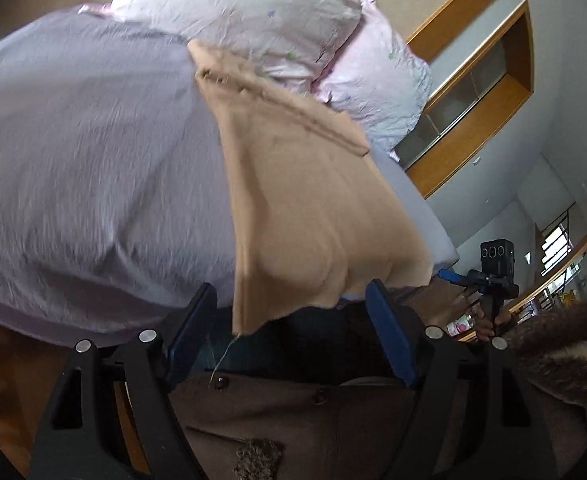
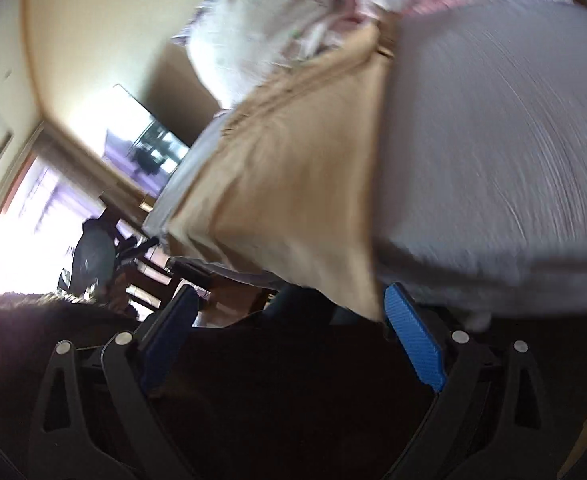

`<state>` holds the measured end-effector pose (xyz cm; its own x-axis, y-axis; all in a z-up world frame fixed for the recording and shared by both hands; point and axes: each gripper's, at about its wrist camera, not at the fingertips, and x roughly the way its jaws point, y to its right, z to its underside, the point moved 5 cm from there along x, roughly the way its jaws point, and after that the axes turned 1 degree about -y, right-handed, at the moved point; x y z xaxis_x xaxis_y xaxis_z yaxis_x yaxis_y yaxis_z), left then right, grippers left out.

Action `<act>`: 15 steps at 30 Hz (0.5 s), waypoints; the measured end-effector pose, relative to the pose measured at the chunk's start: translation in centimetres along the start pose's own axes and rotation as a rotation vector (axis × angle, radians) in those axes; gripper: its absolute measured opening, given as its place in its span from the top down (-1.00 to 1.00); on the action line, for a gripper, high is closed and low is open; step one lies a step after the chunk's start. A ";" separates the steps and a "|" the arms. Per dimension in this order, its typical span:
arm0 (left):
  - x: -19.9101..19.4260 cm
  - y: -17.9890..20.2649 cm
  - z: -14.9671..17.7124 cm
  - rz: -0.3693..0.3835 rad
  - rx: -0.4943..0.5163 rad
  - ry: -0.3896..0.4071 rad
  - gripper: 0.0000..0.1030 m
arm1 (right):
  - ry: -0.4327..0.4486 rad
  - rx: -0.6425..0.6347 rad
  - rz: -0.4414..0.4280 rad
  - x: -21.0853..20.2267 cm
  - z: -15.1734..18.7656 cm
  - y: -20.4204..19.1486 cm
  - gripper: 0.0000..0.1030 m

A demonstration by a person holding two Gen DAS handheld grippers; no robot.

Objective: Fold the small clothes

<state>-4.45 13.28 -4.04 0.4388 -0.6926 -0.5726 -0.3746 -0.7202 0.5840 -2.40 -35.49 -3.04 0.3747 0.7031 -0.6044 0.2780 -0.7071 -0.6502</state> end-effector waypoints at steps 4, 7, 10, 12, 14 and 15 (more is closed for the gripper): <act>2.9 -0.4 0.4 0.014 -0.020 -0.052 -0.49 | 0.017 0.086 -0.064 2.3 -0.5 2.2 -0.83; 4.5 -0.9 0.0 0.027 -0.063 -0.057 -0.45 | -0.004 0.076 -0.084 4.7 -0.9 2.1 -0.55; 5.7 -1.1 -0.4 0.099 -0.125 -0.072 0.44 | -0.033 0.044 -0.115 6.0 -0.5 1.3 0.74; 5.4 -1.4 -0.4 0.157 -0.183 -0.066 0.91 | -0.018 0.000 -0.114 5.4 -0.4 0.2 0.83; 4.2 -1.0 -1.0 0.215 -0.223 -0.025 0.93 | 0.040 -0.041 -0.130 3.7 -1.3 -1.3 0.85; 3.3 -0.4 -1.5 0.240 -0.214 0.001 0.93 | 0.076 -0.061 -0.140 2.7 -2.2 -2.1 0.85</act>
<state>-1.58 11.36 -5.33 0.3598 -0.8414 -0.4032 -0.2871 -0.5110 0.8102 -0.01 -32.27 -2.31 0.3935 0.7888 -0.4722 0.3845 -0.6077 -0.6948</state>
